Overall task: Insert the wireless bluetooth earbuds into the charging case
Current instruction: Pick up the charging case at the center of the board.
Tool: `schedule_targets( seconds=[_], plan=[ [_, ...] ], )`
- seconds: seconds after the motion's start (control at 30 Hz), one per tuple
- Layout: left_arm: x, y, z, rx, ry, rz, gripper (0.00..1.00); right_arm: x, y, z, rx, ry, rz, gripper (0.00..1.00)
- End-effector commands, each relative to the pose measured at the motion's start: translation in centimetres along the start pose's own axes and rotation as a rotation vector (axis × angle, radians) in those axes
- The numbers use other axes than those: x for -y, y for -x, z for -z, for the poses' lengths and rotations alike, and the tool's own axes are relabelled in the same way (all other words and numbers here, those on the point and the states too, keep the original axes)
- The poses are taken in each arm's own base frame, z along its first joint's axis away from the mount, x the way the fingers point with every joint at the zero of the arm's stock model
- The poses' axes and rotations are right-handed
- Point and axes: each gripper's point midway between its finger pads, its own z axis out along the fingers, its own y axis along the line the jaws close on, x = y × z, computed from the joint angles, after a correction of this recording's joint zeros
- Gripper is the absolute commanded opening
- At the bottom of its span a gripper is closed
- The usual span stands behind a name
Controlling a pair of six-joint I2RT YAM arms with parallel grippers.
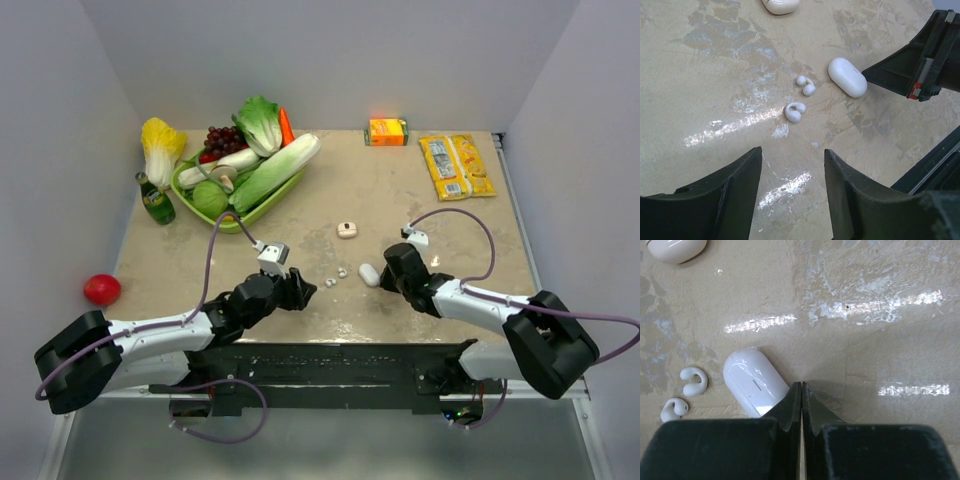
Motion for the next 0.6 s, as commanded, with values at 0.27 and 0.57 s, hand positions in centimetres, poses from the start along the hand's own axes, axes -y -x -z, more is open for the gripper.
schedule_targets(
  seconds=[0.27,0.57],
  plan=[
    [0.1,-0.1,0.0,0.026,-0.023,0.037,0.57,-3.4,-1.4,0.0,-0.076,0.179,-0.018,0.03],
    [-0.3,-0.5,0.1,0.020,-0.013,0.044,0.57,-6.5,-2.1,-0.5,-0.121,0.267,0.013,0.04]
  ],
)
